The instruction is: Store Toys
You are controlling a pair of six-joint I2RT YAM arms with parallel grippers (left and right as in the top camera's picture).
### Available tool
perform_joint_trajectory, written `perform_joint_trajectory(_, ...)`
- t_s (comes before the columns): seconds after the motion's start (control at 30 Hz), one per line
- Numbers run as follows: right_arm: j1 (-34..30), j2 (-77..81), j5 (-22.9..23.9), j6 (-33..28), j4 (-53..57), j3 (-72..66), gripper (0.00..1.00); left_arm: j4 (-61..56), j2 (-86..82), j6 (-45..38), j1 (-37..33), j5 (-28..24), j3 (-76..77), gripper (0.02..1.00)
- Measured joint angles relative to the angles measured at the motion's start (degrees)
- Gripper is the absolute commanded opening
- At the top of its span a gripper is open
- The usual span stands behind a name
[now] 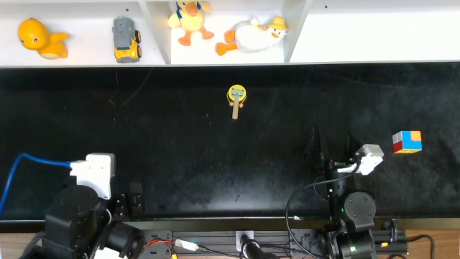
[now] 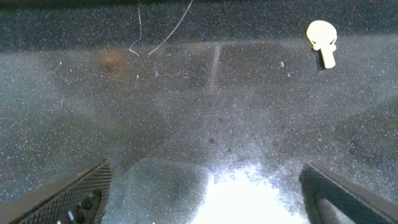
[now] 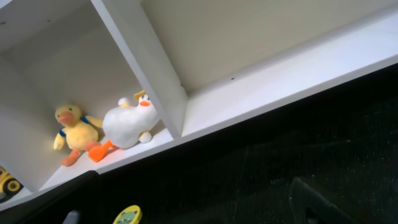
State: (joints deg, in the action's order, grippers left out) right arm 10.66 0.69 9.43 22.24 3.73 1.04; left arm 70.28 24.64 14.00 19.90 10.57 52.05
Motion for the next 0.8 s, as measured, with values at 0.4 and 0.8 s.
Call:
perform_joint_trajectory(0.4,0.0,0.0,0.0,0.0,0.0,0.0,0.998,0.0,0.0,0.1,0.0,0.3,0.0,0.998)
perform_joint_trajectory(0.8,0.0,0.0,0.0,0.0,0.0,0.0,0.998,-27.3,-1.8,0.7,-17.9,0.3,-11.4,0.996)
